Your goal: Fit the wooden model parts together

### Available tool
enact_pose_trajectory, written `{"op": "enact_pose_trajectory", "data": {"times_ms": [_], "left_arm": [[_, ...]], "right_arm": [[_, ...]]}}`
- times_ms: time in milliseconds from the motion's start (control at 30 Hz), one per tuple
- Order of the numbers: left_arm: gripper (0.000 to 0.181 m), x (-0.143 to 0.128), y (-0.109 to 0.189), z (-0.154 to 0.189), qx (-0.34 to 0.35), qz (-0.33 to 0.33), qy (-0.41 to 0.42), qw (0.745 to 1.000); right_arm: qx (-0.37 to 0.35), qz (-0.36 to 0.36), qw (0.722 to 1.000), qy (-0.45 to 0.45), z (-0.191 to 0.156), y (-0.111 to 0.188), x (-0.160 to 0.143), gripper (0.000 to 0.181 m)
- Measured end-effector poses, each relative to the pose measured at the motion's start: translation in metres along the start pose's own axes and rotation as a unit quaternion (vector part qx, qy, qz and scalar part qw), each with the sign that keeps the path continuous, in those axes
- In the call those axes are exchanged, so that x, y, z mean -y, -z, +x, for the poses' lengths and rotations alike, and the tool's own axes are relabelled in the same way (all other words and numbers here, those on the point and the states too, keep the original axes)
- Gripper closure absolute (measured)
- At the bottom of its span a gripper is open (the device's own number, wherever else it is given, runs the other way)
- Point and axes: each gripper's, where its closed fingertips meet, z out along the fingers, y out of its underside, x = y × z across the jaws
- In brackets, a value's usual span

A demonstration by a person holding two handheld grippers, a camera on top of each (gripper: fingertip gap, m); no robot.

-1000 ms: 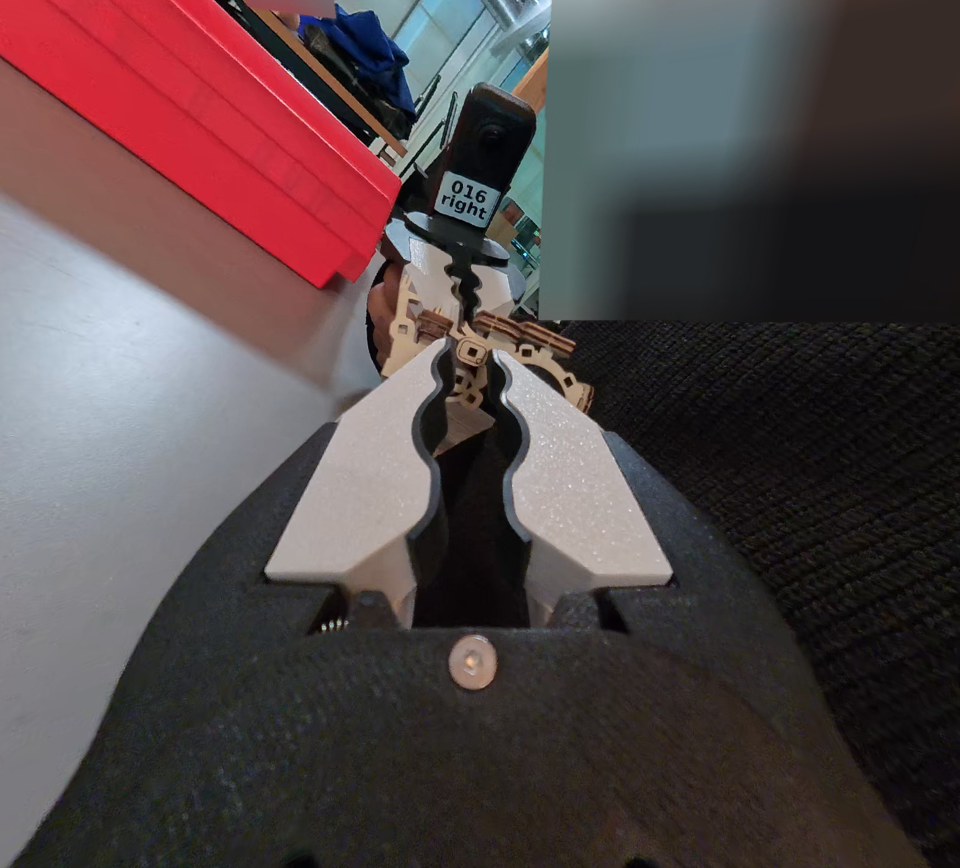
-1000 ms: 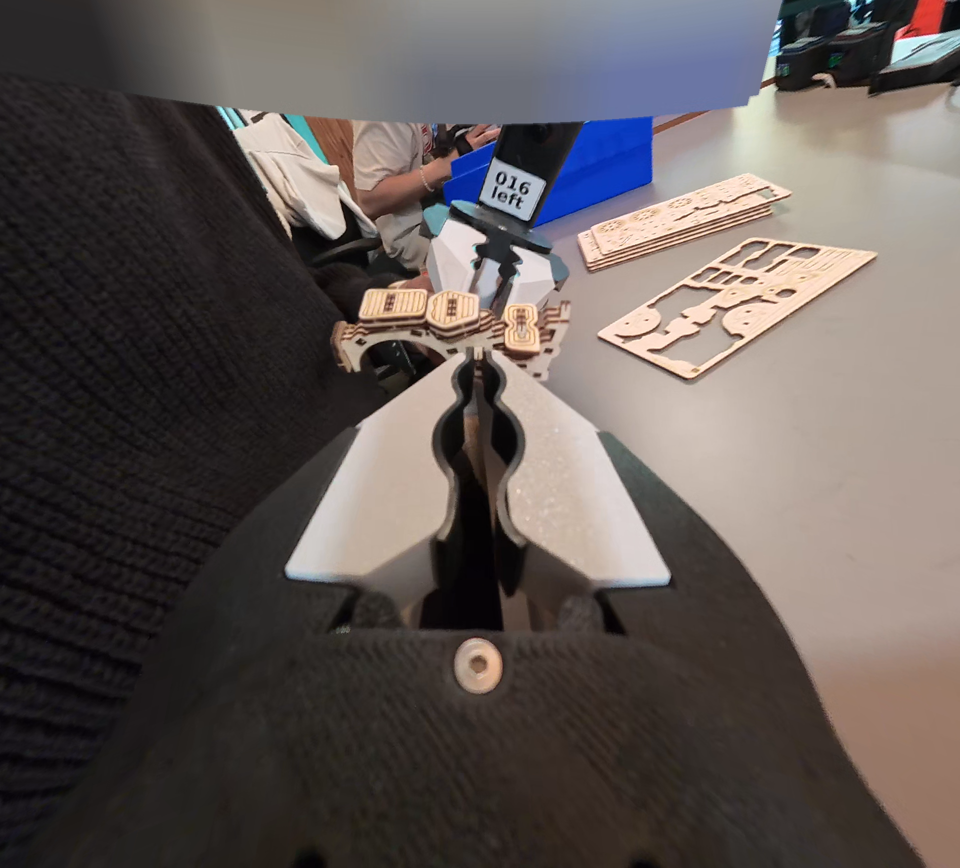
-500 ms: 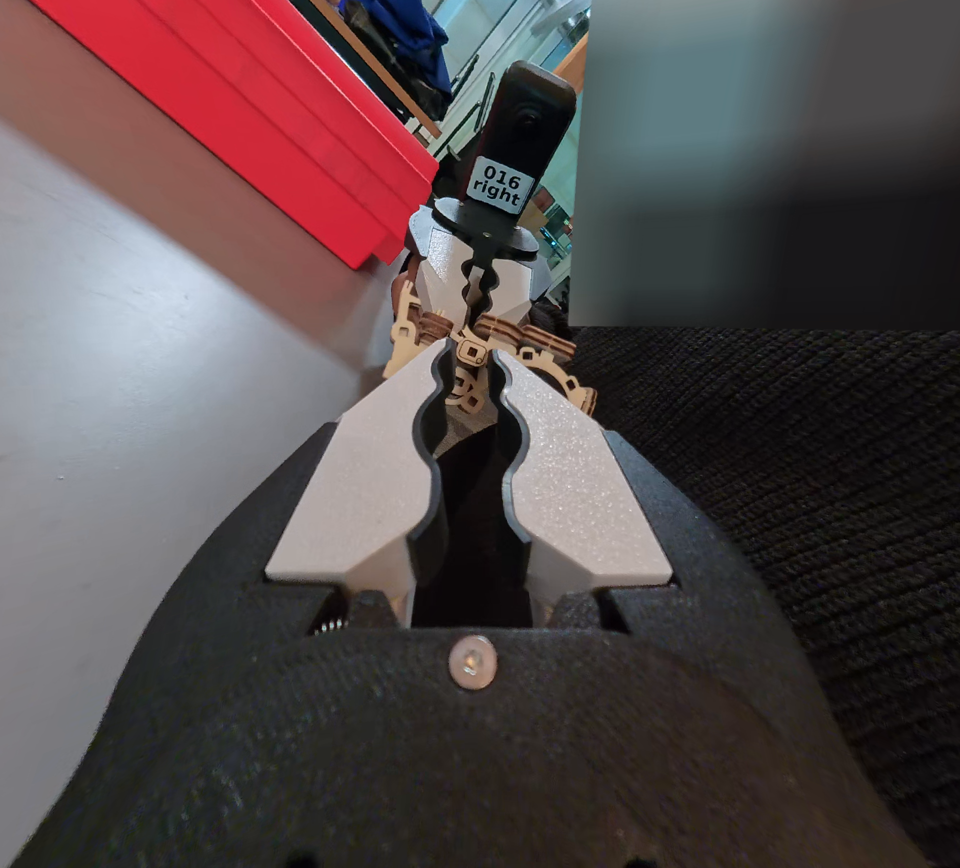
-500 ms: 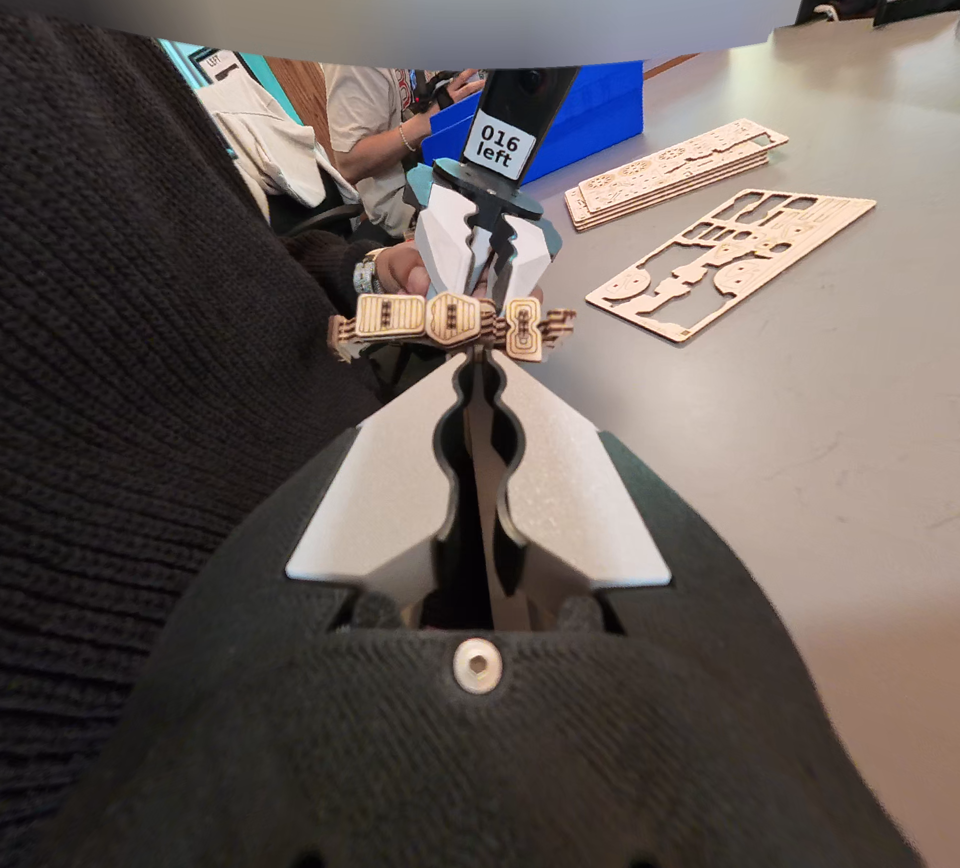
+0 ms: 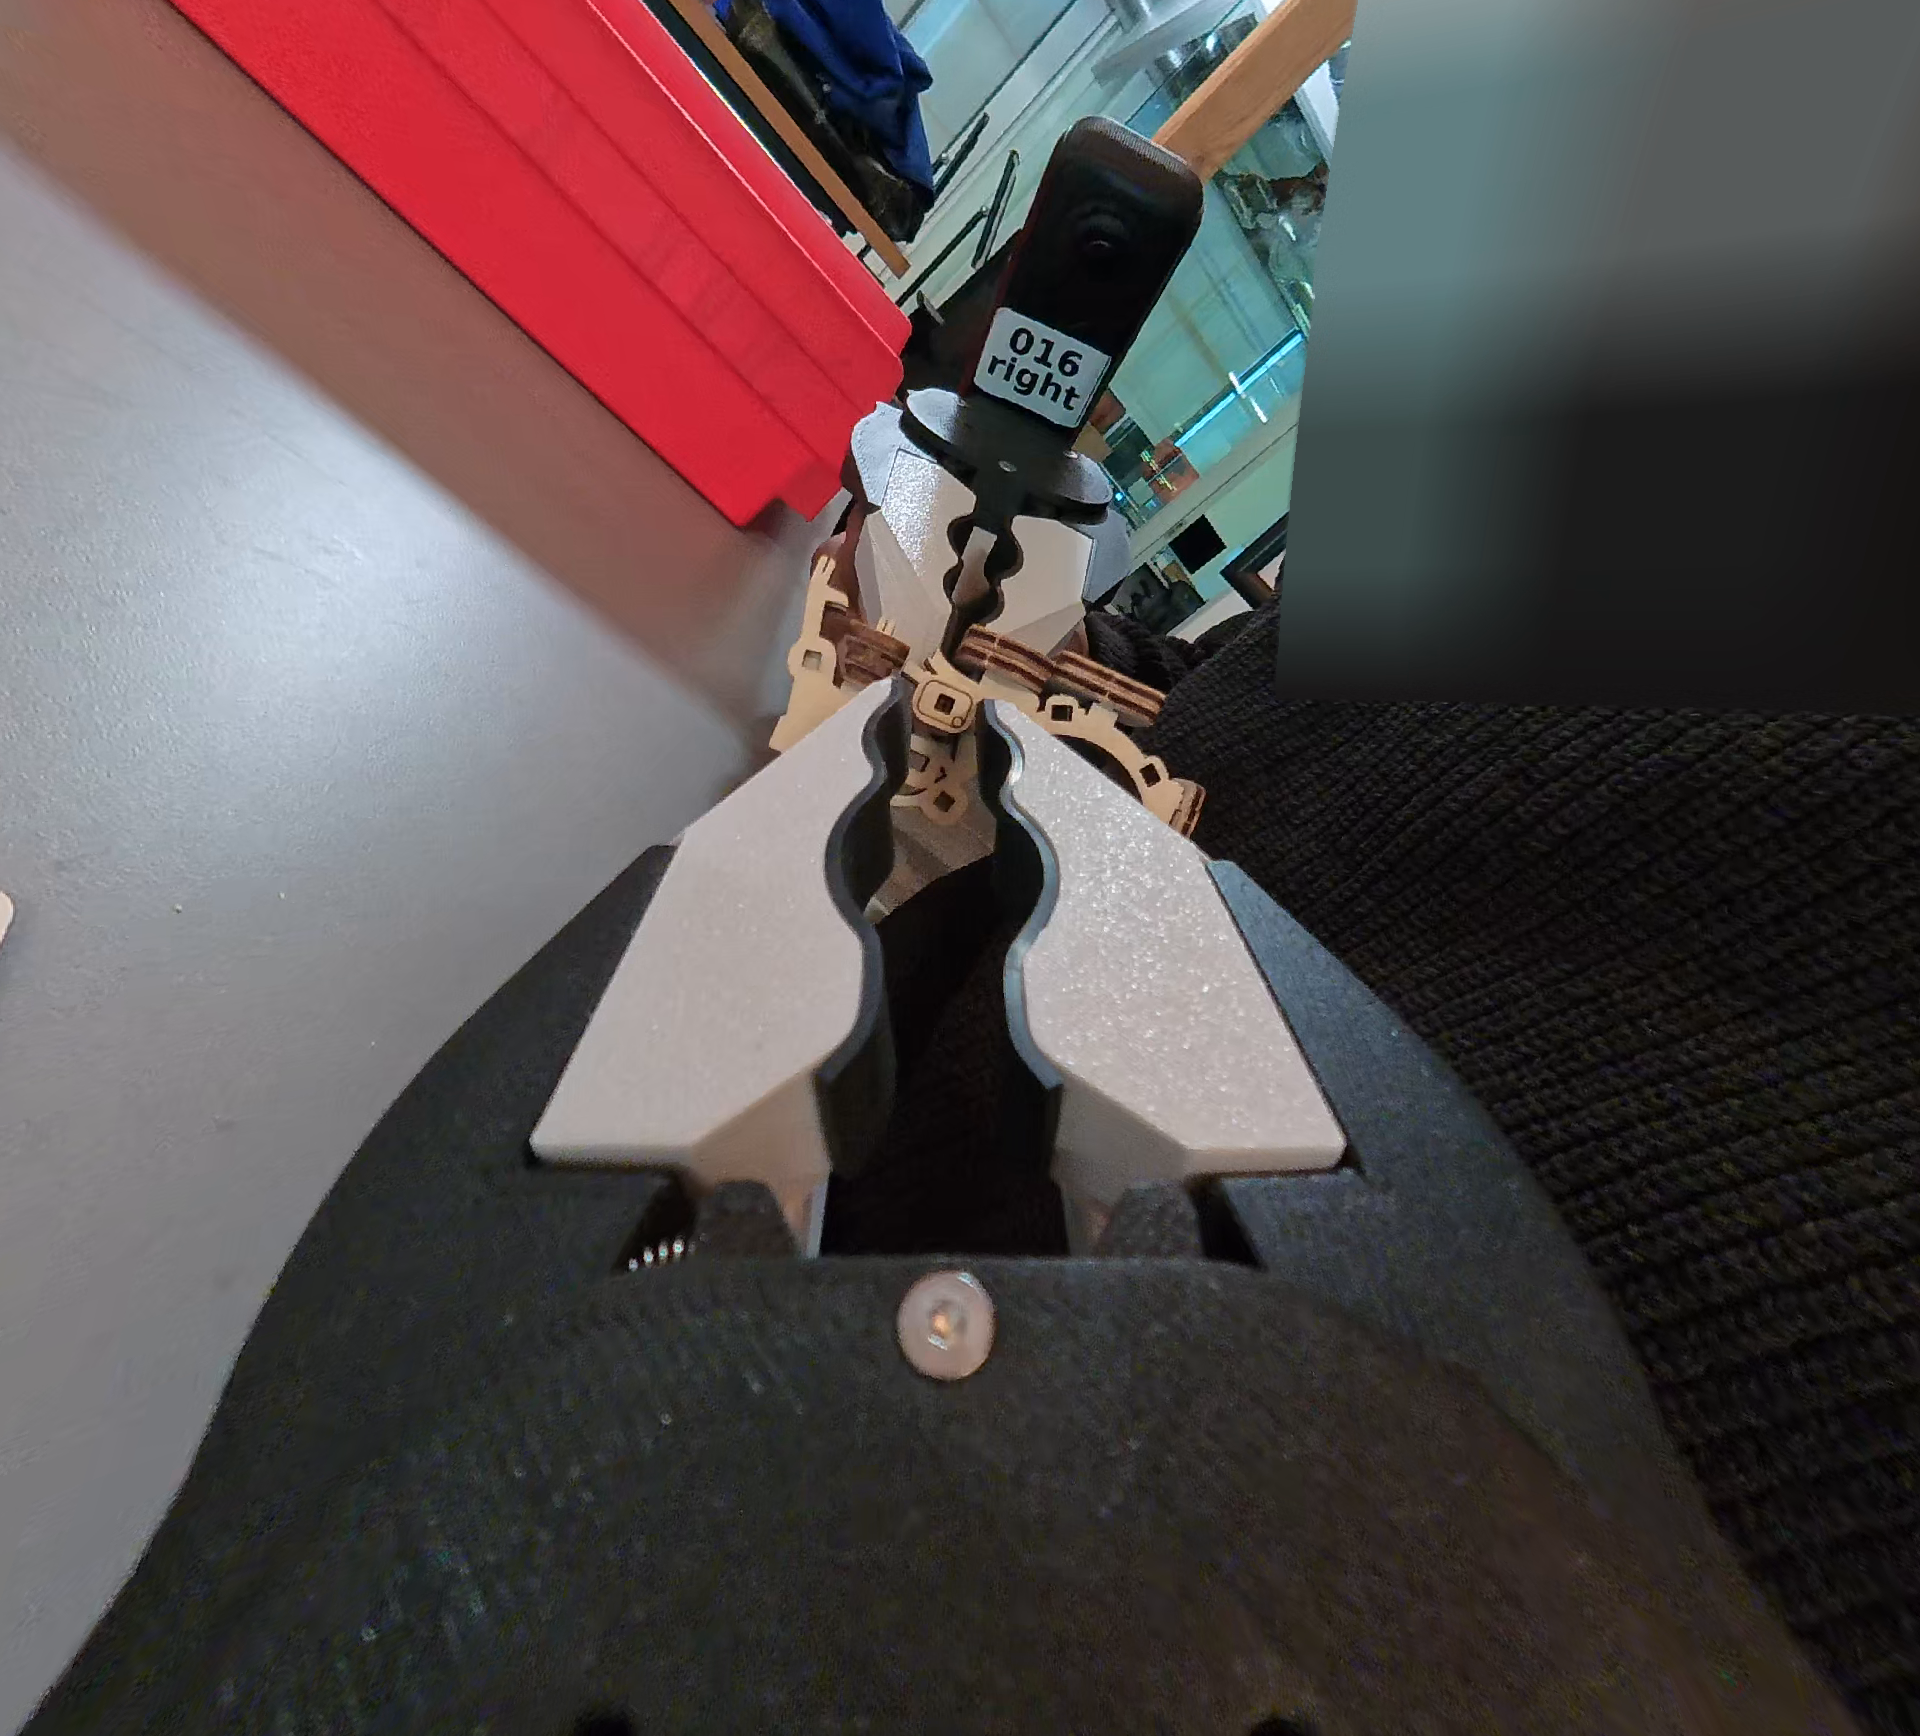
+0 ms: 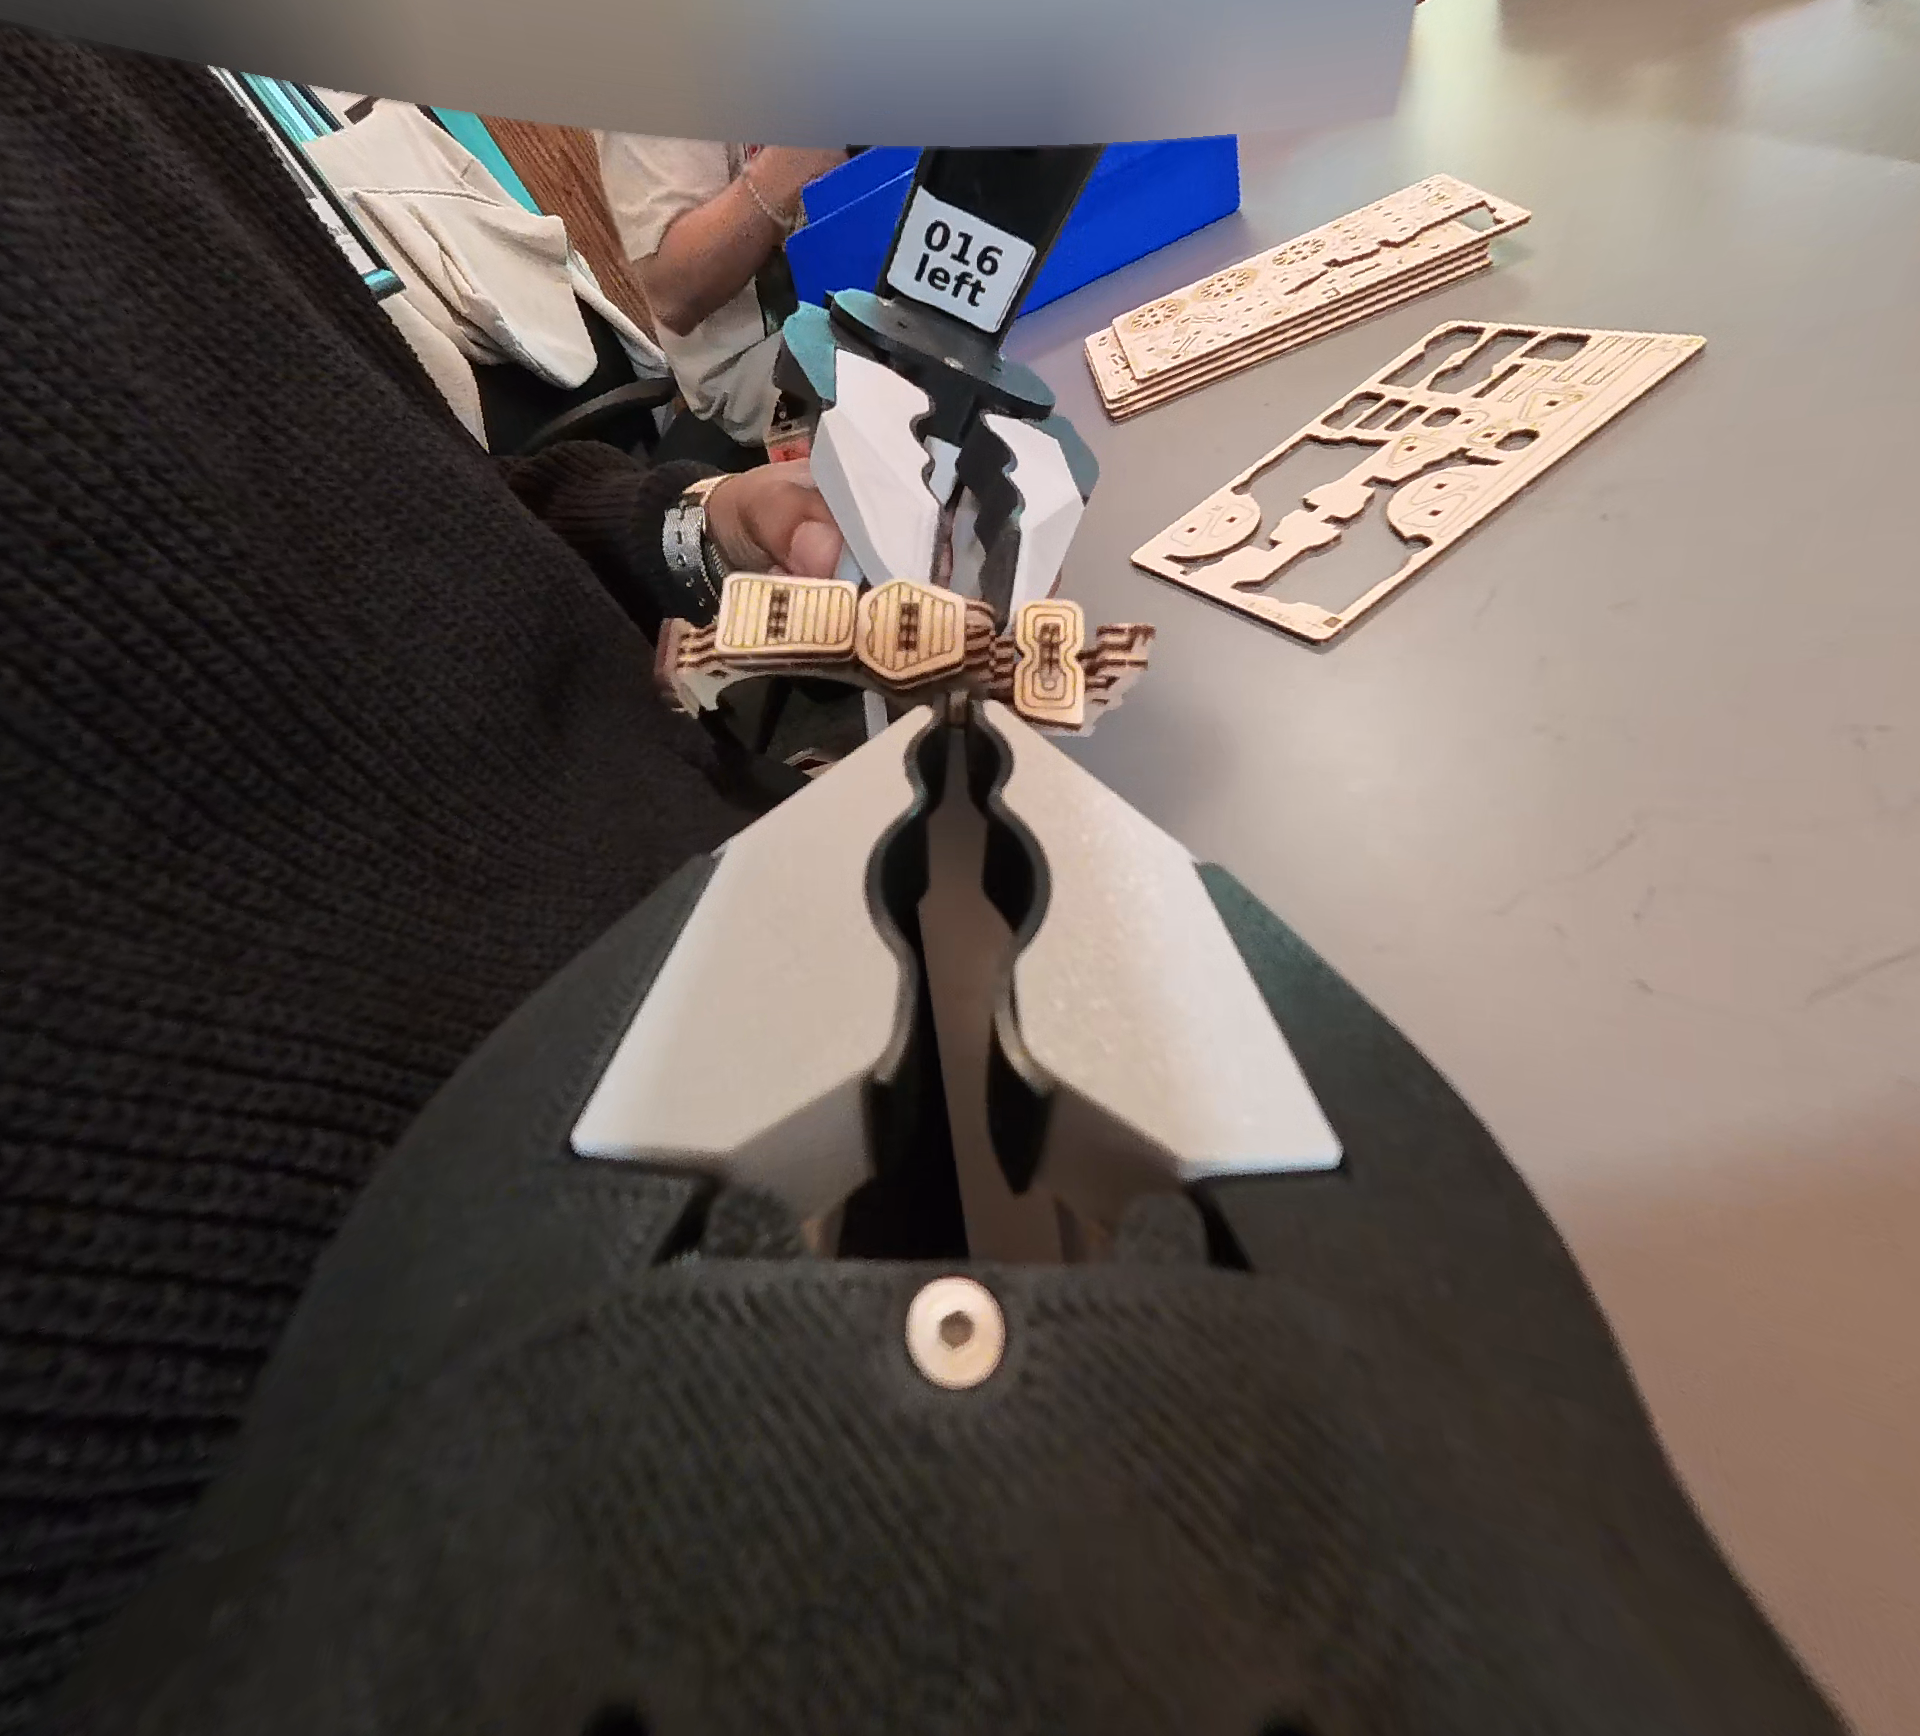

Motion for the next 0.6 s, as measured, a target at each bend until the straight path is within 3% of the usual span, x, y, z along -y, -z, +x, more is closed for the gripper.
{"op": "enact_pose_trajectory", "data": {"times_ms": [600], "left_arm": [[0.17, 0.002, -0.0002, 0.0018, -0.003, 0.007, 0.002, 1.0]], "right_arm": [[0.007, 0.013, 1.0, -0.021, -0.001, 0.0018, 0.0037, 0.179]]}}
